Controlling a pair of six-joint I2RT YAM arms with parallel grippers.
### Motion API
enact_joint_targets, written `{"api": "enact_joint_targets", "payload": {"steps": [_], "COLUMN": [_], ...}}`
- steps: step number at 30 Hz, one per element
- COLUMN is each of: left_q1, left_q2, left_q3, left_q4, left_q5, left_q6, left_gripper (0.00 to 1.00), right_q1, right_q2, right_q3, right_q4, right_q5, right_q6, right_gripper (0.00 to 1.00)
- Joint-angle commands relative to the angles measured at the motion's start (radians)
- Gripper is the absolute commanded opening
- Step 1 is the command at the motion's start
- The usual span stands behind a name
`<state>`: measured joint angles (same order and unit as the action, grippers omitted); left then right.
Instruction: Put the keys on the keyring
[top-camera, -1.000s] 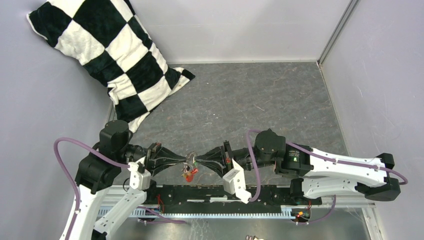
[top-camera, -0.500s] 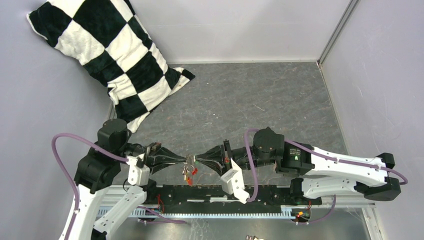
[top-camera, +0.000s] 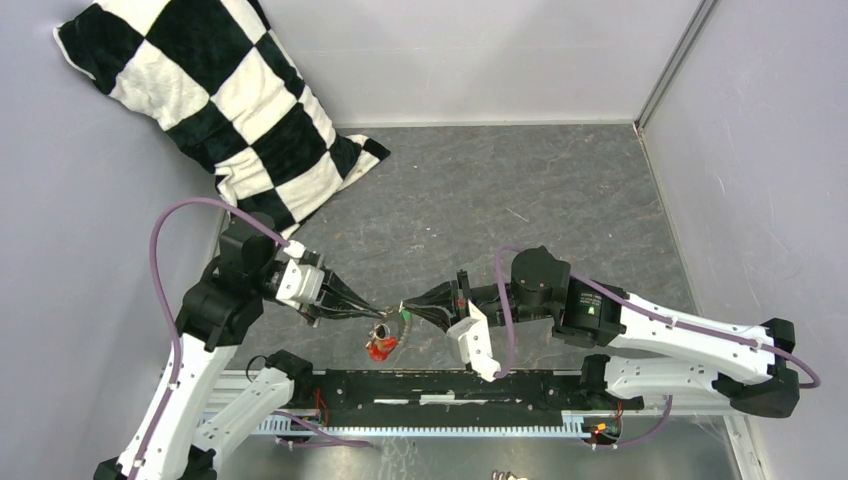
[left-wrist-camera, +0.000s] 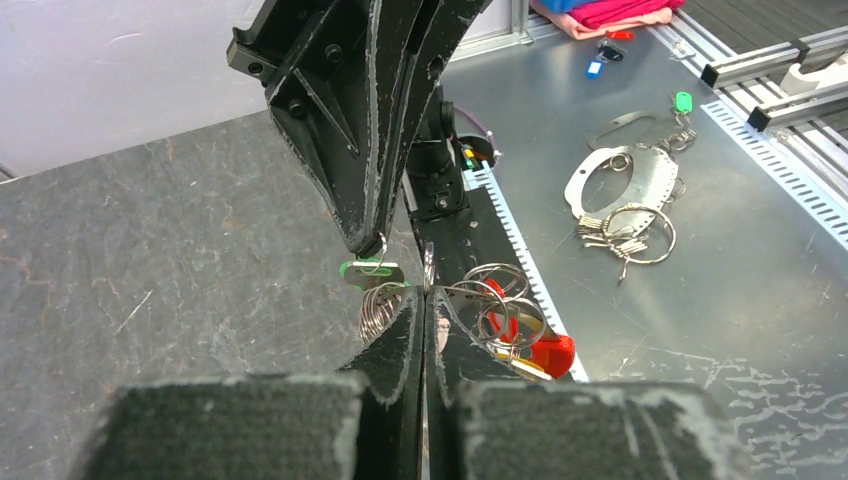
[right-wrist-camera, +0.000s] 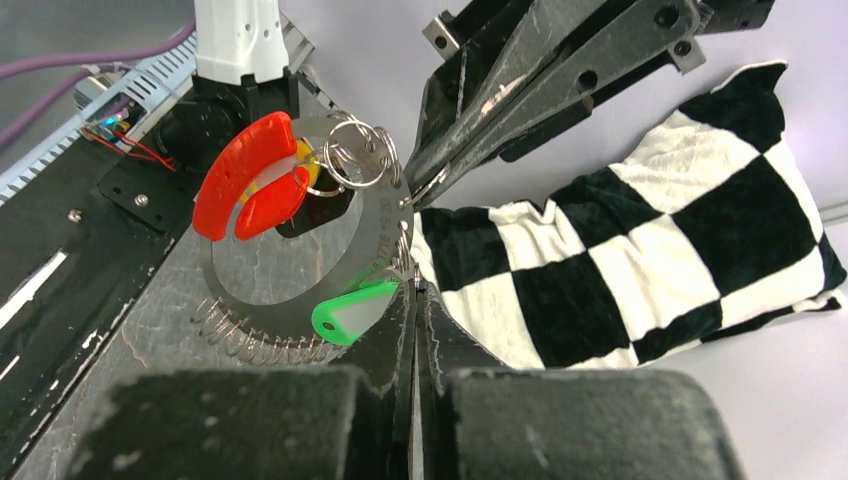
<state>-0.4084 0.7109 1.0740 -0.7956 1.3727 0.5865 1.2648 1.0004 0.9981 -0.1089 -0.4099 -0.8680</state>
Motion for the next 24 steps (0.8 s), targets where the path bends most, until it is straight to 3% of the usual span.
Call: {"api": "enact_joint_targets", "payload": {"steps": [1, 24], "left_q1": [-0.004, -0.003], "left_q2": [-0.011, -0.029], "left_q3": [-0.004, -0.02], "left_q4": [0.019, 0.019], "left_q5": [0.059, 0.023], "left_q6": [-0.041, -0.045], "left_gripper": [0.02, 0.02], "right_q1": [-0.021, -0.042], "right_q2": [-0.012, 0.044], "right_q3": [0.013, 0.07], "right_q4": [0.08, 0.142], "right_q5": [-0.074, -0.205], "right_q6": [0.033, 0.119], "right_gripper": [0.0, 0.0]}}
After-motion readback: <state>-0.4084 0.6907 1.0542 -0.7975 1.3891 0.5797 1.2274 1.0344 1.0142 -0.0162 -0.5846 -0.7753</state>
